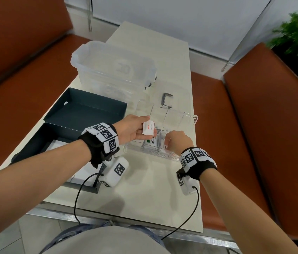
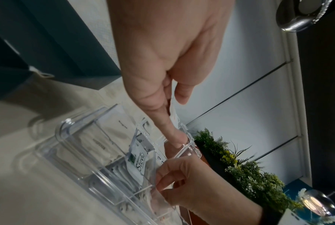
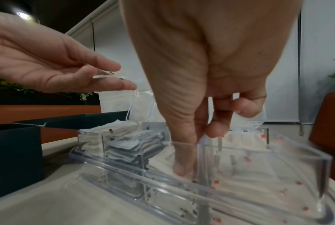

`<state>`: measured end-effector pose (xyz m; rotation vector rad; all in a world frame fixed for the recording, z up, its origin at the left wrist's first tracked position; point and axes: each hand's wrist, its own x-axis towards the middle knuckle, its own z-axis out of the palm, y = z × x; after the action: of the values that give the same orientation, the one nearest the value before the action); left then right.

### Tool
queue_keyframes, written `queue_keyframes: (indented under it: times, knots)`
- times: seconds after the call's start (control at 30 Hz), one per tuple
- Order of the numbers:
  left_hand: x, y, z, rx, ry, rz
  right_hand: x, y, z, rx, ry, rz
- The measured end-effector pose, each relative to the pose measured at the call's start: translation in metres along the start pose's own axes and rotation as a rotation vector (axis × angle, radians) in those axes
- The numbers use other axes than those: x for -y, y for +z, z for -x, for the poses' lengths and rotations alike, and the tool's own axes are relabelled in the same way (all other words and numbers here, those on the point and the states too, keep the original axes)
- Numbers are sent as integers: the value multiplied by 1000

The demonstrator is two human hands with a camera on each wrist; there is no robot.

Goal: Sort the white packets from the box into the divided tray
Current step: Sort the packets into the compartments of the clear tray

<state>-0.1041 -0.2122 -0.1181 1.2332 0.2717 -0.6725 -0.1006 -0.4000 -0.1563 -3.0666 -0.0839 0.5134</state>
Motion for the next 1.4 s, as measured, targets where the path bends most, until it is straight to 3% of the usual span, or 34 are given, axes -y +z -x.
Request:
queue_keyframes:
  times: [0.33,0.6,0.8,0.93,1.07,1.23,1.4]
  knots:
    - [-1,5,-2,-24,8,-52,-14,-8,9,-61,-95,-209]
    - [3,24,-9,-40,116,-298,-35,-48,20,-337,-87,-575]
    - [11,55,-18,-49,202,-304,-45,-46,29,-302,-34,-906]
    - [16,72,-22,-108,213,-355,-66,-36,26,-344,82,-882]
    - [19,74,-23,-103,182,-345,-80,-16,20,-219,214,-799]
    - [20,70,-20,-100,166,-347,-75,1,12,-209,265,-732]
    - [22,66,-18,-92,158,-359,-60,4,10,-239,205,-539]
